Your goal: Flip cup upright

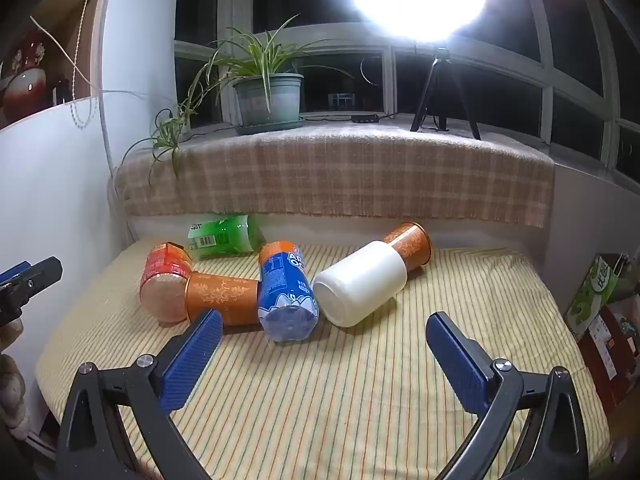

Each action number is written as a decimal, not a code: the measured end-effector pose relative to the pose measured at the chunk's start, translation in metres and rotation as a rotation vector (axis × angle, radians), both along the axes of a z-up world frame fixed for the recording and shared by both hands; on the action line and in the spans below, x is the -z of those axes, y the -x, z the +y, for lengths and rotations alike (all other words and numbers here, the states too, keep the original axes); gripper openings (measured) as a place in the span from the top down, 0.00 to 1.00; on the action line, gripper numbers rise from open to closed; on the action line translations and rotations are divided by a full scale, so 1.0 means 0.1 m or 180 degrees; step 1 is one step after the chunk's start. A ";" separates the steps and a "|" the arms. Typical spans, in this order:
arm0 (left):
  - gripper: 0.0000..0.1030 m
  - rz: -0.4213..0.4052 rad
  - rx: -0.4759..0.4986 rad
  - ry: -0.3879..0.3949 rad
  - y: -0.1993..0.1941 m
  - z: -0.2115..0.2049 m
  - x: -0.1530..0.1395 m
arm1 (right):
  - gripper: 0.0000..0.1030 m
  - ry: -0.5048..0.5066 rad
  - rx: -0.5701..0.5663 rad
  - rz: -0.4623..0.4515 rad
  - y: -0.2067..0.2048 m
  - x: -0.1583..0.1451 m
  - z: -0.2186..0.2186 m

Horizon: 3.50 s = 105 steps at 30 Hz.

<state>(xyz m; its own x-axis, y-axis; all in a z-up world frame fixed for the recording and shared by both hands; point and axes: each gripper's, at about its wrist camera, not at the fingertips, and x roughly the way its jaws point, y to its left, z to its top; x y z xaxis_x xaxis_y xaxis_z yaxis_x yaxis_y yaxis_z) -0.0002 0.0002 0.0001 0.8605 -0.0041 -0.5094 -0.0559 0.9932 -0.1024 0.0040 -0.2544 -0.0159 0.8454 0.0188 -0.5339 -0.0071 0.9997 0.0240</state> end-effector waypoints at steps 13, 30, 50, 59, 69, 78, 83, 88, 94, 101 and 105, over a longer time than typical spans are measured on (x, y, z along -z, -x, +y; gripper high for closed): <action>0.00 -0.0091 -0.0005 -0.0132 0.01 0.03 -0.12 | 0.00 0.0052 0.0031 -0.0005 -0.04 -0.05 0.07; 0.00 -0.0148 -0.0021 -0.0235 0.05 -0.05 -0.15 | 0.00 0.0046 -0.0023 -0.0039 -0.04 -0.01 0.05; 0.00 -0.0146 -0.0010 -0.0245 0.04 -0.10 -0.17 | 0.00 0.0059 -0.0069 -0.0024 -0.06 0.00 0.09; 0.00 -0.0148 -0.0010 -0.0250 0.05 -0.12 -0.15 | 0.00 0.0052 -0.0076 -0.0014 -0.06 0.00 0.09; 0.00 -0.0145 -0.0009 -0.0255 0.05 -0.14 -0.14 | 0.00 0.0066 -0.0119 -0.0013 -0.07 0.01 0.12; 0.00 -0.0147 -0.0008 -0.0253 0.05 -0.14 -0.14 | 0.00 0.0068 -0.0155 -0.0016 -0.09 0.02 0.14; 0.00 -0.0146 -0.0007 -0.0253 0.05 -0.14 -0.13 | 0.00 0.0065 -0.0160 -0.0013 -0.09 0.03 0.15; 0.00 -0.0146 -0.0005 -0.0252 0.05 -0.13 -0.12 | 0.00 0.0073 -0.0185 -0.0015 -0.11 0.03 0.16; 0.00 -0.0136 -0.0020 -0.0243 0.03 -0.08 -0.06 | 0.00 0.0080 -0.0278 -0.0026 -0.17 0.03 0.20; 0.00 -0.0111 -0.0072 -0.0299 0.05 0.02 -0.01 | 0.00 0.0144 -0.0669 -0.0064 -0.34 0.01 0.33; 0.00 -0.0061 -0.0157 -0.0355 0.06 0.13 0.05 | 0.00 0.0378 -0.1001 -0.0110 -0.53 -0.04 0.49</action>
<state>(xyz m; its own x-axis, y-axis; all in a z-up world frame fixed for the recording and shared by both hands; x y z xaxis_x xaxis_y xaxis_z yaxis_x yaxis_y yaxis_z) -0.0067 0.0134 -0.0047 0.8678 0.0943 -0.4878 -0.1041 0.9945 0.0071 0.0569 -0.2052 -0.0116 0.8257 0.2209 -0.5191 -0.3143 0.9442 -0.0981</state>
